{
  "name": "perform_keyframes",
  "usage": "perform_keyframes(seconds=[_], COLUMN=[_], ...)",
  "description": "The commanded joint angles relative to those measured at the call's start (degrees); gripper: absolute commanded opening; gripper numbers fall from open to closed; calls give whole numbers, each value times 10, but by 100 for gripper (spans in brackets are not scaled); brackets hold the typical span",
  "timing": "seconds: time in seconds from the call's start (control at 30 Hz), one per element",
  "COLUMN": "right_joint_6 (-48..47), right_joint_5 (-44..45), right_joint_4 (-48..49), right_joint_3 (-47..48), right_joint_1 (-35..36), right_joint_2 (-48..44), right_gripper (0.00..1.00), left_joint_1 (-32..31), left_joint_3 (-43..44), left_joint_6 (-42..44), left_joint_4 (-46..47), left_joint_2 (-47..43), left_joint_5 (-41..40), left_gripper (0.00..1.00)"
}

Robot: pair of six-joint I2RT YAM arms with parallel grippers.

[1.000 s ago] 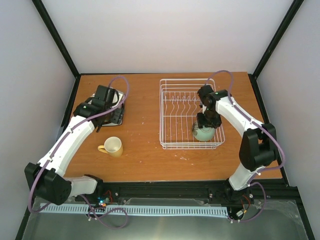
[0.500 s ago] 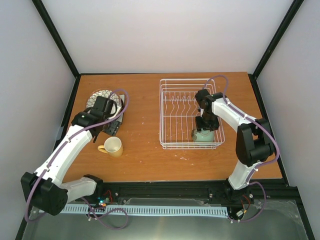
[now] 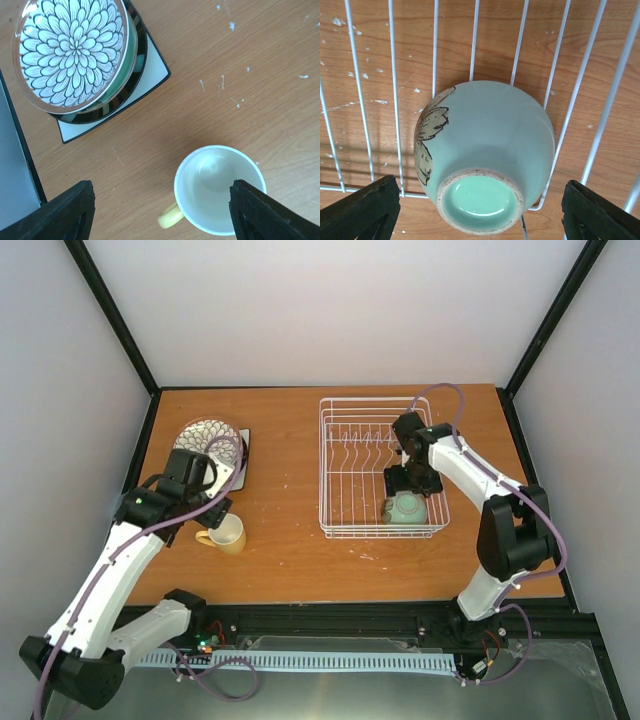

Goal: Load the mixed dishes into the dish rack

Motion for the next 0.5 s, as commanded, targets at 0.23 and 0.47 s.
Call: perform_keyframes(seconds=[0.23, 0.47], right_joint_6=[-13, -16], right_joint_5=[-5, -5], right_joint_4=[-18, -20], right_joint_3=[57, 51], right_joint_1=[2, 2], right_joint_2=[-73, -89], right_gripper=[88, 88], left_joint_1=[-3, -3], left_joint_3=[-25, -55], left_joint_6=[69, 98], left_joint_4=[-50, -7], left_joint_2=[-11, 11], left_joint_5=[62, 93], left_gripper=[67, 59])
